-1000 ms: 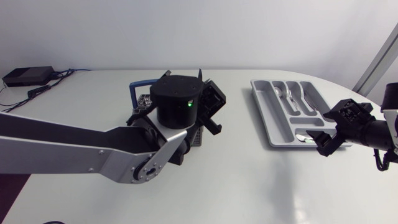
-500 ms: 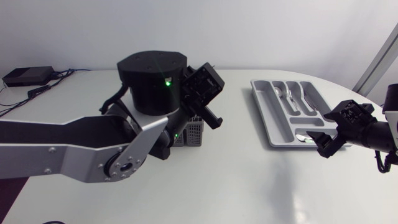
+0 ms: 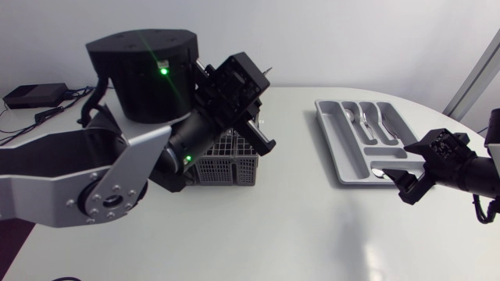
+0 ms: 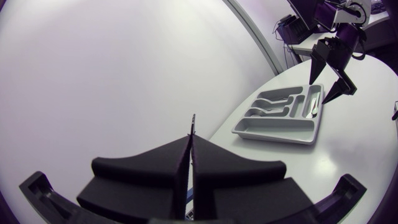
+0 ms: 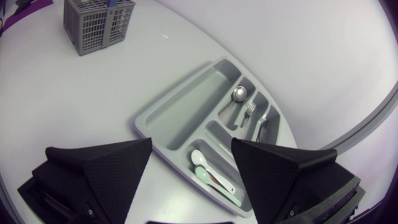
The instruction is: Unload the cutlery basket into the drawer organizer.
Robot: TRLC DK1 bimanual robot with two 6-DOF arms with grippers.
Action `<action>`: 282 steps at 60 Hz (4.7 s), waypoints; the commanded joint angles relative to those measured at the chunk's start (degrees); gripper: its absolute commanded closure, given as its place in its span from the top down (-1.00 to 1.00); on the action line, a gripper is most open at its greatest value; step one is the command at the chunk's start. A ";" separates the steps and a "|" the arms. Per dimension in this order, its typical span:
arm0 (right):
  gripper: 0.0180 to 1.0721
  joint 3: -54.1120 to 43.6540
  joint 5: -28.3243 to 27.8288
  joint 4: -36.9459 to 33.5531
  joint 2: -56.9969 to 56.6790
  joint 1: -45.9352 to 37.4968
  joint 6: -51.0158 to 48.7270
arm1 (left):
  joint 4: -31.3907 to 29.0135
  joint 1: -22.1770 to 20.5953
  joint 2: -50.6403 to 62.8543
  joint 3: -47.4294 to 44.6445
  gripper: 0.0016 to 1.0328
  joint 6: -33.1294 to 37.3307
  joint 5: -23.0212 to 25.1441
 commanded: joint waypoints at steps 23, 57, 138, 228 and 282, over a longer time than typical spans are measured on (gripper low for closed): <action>0.74 6.11 -21.30 -24.17 -8.17 3.96 8.94 | -9.10 3.44 -2.56 3.51 -0.94 -21.13 7.94; 0.73 17.01 -25.17 -22.50 -2.37 23.12 30.30 | -15.25 6.34 2.45 8.79 -0.94 -34.13 17.96; -0.42 31.95 -2.14 -17.93 16.00 41.05 44.54 | -22.81 9.59 6.14 14.24 -0.94 -40.20 24.11; -0.78 23.52 -5.30 -20.48 13.10 28.40 34.69 | -22.46 13.54 2.01 13.27 0.16 -40.11 24.02; -0.78 61.84 -8.20 -30.32 49.48 -3.42 20.81 | -27.64 17.85 -0.45 8.26 0.35 -27.72 20.16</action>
